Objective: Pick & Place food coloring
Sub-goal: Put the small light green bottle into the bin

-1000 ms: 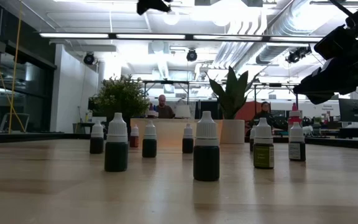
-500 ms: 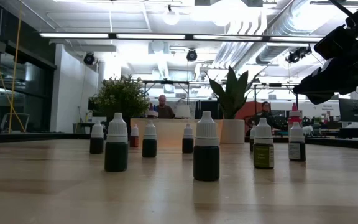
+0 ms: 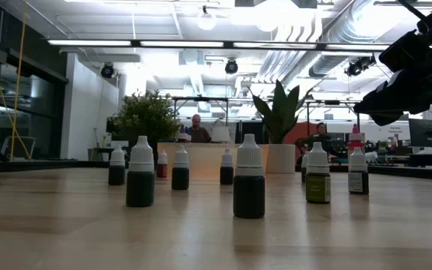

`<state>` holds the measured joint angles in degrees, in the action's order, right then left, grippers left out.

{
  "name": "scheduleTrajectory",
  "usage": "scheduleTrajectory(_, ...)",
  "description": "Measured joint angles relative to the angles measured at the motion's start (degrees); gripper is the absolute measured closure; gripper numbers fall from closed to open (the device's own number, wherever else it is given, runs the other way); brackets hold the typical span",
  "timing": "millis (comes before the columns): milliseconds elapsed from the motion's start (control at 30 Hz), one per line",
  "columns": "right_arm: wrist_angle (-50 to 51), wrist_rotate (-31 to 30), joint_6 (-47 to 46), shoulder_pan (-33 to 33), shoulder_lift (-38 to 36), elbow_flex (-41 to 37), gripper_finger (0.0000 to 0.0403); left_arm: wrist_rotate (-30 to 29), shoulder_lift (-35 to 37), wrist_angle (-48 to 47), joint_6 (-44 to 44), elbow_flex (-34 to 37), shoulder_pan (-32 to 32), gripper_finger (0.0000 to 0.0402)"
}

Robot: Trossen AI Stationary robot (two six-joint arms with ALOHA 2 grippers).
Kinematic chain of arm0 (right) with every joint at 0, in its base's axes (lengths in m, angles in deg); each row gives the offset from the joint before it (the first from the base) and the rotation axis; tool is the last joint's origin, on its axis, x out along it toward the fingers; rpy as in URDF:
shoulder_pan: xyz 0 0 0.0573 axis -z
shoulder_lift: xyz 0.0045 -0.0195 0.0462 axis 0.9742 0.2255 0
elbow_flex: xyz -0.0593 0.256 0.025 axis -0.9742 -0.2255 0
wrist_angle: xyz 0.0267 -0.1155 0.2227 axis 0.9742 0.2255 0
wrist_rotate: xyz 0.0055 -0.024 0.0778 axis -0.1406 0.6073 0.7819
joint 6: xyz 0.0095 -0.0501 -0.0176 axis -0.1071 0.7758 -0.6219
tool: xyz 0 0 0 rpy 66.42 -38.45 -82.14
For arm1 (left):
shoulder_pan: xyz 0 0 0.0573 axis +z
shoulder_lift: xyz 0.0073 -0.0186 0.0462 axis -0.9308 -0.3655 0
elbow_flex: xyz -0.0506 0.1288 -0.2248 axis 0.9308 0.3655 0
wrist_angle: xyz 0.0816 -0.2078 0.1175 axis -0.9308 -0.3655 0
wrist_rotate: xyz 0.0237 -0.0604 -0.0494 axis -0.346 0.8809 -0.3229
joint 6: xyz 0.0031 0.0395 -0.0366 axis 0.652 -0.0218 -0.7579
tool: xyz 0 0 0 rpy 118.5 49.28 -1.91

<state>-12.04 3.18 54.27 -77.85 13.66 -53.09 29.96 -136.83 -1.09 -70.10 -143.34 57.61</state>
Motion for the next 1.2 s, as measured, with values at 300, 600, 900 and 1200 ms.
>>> scheduleTrajectory(300,0.02,0.00,0.00,0.00,0.02,0.02,0.0402,1.66,2.59,18.82,-8.42,19.36,-4.21,0.0241)
scheduleTrajectory(600,0.02,0.00,0.00,-0.02,0.00,0.02,0.0402,0.64,2.52,37.93,-9.40,35.66,-4.10,0.0241)
scheduleTrajectory(900,0.00,0.00,0.00,-0.02,0.02,0.00,0.0402,-4.13,1.23,44.85,-9.41,43.15,-3.28,0.0241)
scheduleTrajectory(1200,0.23,0.00,0.00,-0.01,-0.02,0.00,0.0402,2.01,-2.49,49.91,-10.83,43.95,-0.36,0.0223)
